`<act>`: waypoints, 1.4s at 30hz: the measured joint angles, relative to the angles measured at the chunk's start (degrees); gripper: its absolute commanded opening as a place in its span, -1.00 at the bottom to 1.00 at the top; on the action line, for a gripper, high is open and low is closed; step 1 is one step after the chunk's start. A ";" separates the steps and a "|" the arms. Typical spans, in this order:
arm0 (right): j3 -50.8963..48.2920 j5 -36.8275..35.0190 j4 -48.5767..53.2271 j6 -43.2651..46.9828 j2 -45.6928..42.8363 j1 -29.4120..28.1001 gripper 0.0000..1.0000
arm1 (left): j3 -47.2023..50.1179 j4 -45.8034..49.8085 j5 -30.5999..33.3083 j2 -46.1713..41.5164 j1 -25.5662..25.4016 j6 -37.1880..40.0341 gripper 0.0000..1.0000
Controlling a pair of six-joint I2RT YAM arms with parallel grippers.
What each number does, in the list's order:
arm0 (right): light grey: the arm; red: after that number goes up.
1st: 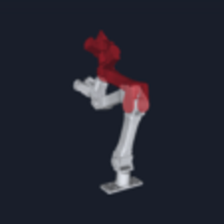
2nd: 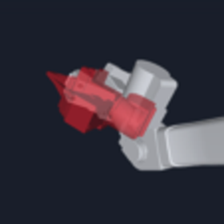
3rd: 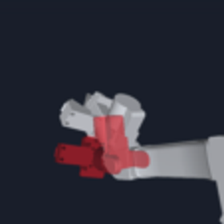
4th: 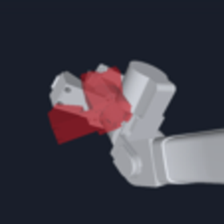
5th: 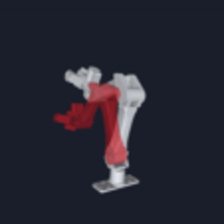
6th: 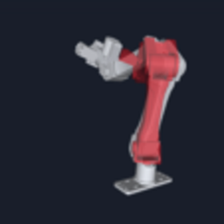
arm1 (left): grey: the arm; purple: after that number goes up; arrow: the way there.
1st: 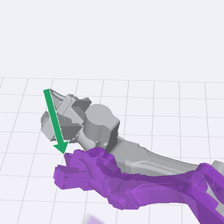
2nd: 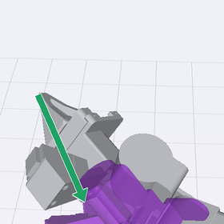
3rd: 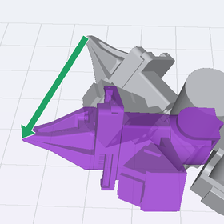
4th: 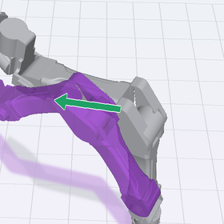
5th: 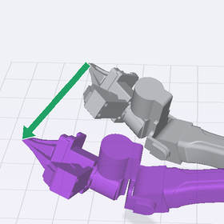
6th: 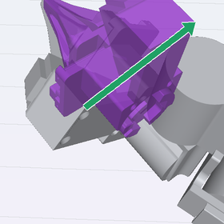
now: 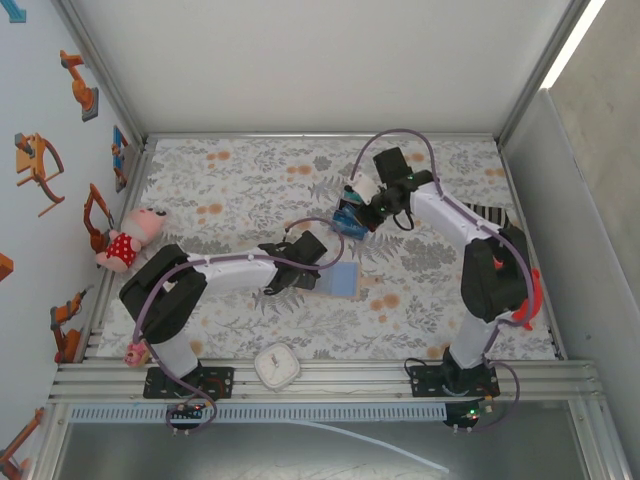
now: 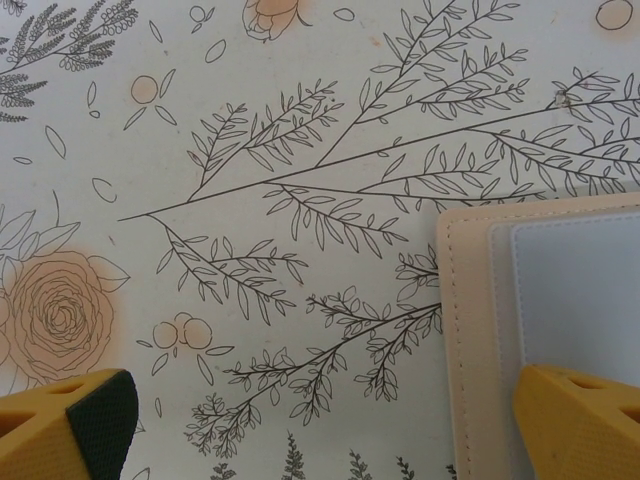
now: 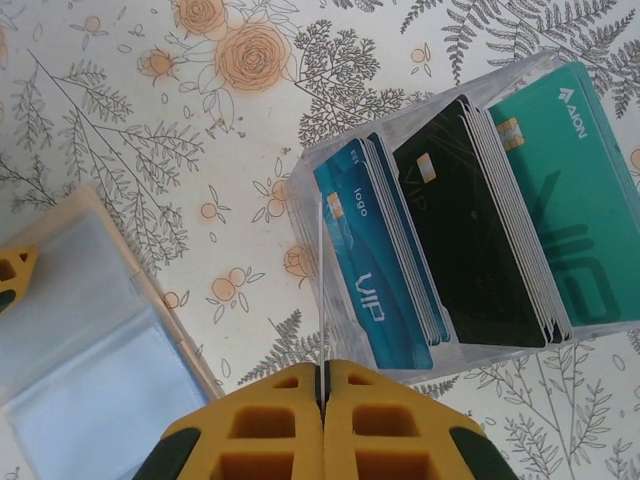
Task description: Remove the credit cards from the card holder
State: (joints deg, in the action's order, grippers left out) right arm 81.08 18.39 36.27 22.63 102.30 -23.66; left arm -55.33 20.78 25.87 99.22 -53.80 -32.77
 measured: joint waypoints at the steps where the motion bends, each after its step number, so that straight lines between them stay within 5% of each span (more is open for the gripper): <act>1: 0.39 -0.02 0.09 0.42 0.28 0.02 -1.00 | -0.13 -0.02 0.00 0.13 0.00 0.00 0.94; 42: 11.91 1.88 6.64 8.35 14.56 0.35 -0.97 | -0.72 0.68 -0.42 0.39 -0.15 -0.02 0.94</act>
State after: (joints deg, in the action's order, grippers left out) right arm 92.99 20.27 42.92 30.98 116.86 -23.31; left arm -56.05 21.45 25.45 99.61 -53.95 -32.80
